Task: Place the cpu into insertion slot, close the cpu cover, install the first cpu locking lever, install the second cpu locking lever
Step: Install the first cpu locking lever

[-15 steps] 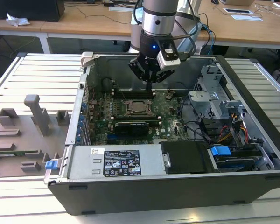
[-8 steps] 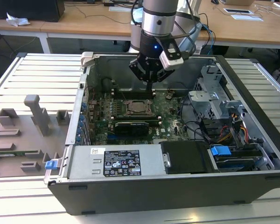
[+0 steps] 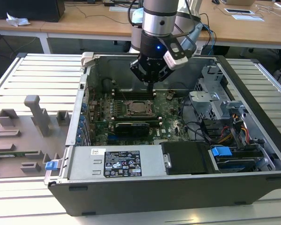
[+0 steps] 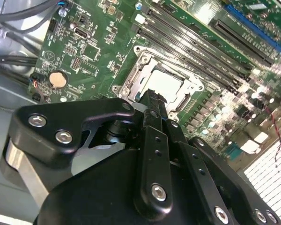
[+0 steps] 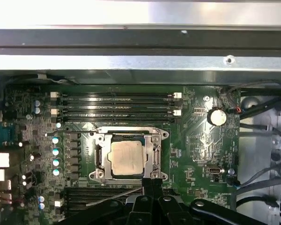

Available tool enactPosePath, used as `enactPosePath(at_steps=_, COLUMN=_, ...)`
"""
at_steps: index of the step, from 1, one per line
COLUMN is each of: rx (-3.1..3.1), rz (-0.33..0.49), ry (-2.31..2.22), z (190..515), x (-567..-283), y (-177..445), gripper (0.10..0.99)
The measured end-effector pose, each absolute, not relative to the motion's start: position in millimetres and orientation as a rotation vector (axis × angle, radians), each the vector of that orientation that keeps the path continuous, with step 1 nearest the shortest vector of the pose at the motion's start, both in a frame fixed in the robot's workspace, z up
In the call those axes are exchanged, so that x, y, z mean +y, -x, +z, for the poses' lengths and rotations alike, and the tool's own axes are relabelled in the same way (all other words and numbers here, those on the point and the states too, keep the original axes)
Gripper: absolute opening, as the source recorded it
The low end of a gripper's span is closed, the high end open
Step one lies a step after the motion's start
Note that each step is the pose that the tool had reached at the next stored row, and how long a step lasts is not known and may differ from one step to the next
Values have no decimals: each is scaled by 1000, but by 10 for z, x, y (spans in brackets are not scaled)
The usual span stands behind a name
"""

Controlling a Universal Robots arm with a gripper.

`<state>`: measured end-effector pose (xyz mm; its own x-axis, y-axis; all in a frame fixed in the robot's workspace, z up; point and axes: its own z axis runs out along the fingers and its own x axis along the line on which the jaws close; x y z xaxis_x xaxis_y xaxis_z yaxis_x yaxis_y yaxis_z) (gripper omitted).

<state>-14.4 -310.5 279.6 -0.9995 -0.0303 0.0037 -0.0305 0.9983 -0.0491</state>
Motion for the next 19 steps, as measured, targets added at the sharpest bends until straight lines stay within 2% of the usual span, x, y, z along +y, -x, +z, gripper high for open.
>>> enactPosePath(at_steps=19, rx=-3110, rz=77, ry=-461, z=2796, x=-3105, y=144, gripper=106)
